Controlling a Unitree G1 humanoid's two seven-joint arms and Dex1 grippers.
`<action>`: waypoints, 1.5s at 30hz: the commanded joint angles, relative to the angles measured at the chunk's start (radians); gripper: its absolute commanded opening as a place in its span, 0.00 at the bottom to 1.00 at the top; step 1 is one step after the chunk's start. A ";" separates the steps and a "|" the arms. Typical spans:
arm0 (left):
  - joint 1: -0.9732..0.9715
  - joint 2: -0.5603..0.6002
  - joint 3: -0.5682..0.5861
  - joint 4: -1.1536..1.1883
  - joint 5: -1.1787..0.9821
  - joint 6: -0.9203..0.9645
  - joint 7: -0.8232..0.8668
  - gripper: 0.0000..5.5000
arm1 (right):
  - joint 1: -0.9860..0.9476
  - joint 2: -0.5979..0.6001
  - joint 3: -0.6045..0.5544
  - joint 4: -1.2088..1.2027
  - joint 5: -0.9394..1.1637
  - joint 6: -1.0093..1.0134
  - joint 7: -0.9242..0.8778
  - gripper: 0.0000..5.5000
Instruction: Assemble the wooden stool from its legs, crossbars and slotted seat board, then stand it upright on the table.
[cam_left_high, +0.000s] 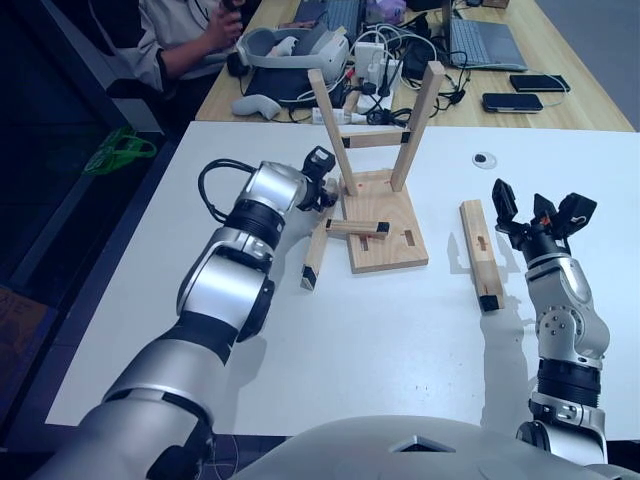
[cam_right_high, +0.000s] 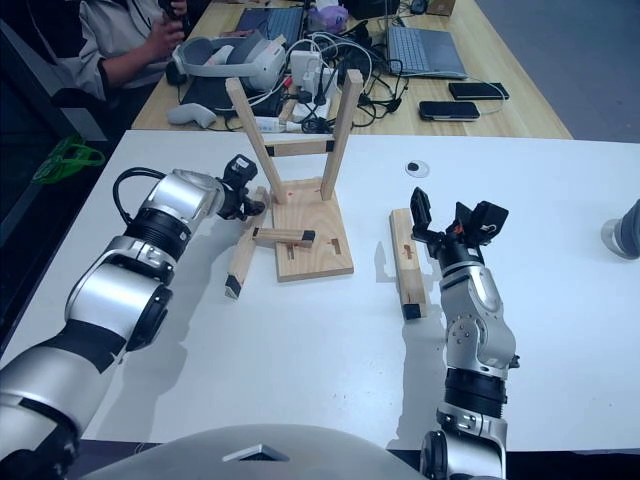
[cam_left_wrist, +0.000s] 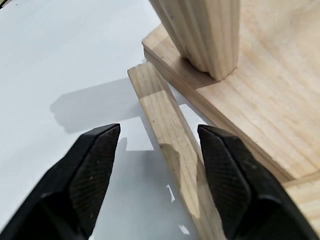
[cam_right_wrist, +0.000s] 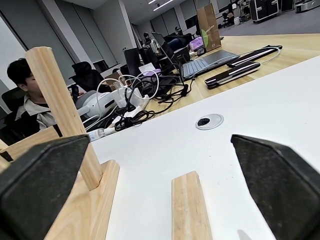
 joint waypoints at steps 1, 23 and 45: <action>-0.044 -0.033 0.005 0.115 0.040 -0.057 -0.008 0.52 | -0.014 -0.007 -0.008 0.005 -0.008 0.019 -0.014 0.98; 0.009 -0.021 0.120 0.270 0.099 -0.139 -0.035 0.21 | -0.051 -0.030 0.026 0.041 -0.085 0.043 -0.006 0.98; 0.215 0.394 0.442 -0.995 -0.309 0.473 -0.249 0.19 | -0.103 -0.074 -0.040 0.023 -0.017 0.103 0.016 0.98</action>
